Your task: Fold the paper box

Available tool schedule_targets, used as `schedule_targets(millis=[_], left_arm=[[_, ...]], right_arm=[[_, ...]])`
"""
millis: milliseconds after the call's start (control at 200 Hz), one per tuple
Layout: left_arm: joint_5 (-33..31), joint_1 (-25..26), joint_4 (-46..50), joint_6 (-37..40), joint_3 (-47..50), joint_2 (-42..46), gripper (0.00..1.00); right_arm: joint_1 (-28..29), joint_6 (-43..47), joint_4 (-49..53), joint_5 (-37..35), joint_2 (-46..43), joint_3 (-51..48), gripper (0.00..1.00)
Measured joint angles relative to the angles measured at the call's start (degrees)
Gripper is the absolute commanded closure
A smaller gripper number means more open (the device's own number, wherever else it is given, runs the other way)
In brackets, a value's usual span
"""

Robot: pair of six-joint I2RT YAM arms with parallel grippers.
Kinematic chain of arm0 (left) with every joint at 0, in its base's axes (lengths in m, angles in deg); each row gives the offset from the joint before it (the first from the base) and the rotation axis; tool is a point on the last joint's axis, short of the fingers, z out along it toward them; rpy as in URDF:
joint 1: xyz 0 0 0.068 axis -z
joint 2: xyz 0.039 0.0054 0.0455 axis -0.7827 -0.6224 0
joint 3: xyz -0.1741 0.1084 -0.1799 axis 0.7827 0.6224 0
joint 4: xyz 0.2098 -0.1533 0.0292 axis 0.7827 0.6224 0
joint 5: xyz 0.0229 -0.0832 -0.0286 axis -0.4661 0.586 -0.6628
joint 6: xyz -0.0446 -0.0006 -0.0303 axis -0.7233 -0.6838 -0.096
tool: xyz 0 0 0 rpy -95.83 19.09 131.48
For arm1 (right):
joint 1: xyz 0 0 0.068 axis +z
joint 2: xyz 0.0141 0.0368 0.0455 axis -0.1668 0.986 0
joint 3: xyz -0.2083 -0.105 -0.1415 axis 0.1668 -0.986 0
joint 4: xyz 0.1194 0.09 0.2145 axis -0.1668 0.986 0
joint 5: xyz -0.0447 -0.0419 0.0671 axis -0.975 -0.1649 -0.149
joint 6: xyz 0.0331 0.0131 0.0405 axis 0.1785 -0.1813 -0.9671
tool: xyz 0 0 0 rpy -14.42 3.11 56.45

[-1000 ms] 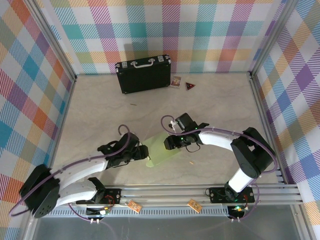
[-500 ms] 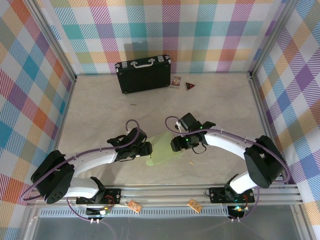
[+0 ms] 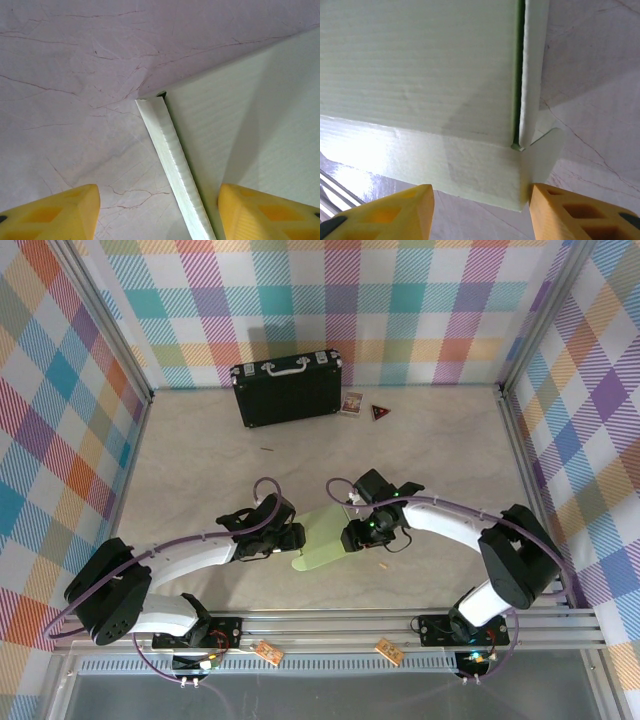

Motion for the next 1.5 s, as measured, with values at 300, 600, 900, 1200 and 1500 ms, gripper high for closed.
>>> schedule_targets(millis=[300,600,900,1200,1500], left_arm=[[0.07,0.00,0.04,0.02,-0.61,-0.74,0.37],[0.26,-0.04,2.25,0.44,-2.40,-1.77,0.37],[1.09,-0.04,2.67,1.38,-3.58,-3.34,0.38],[1.14,-0.07,4.66,3.32,-6.03,-5.53,0.40],[1.51,-0.07,4.11,3.50,-6.36,-6.19,0.41]], right_arm=[[0.00,-0.24,0.33,0.92,1.38,0.17,0.61],[-0.07,-0.46,2.84,1.88,1.38,2.19,0.67],[-0.26,-1.07,4.79,3.13,1.77,3.13,0.71],[-0.83,-0.76,10.29,3.93,5.75,8.13,0.69],[-0.81,-0.39,9.70,3.34,6.99,8.11,0.68]])
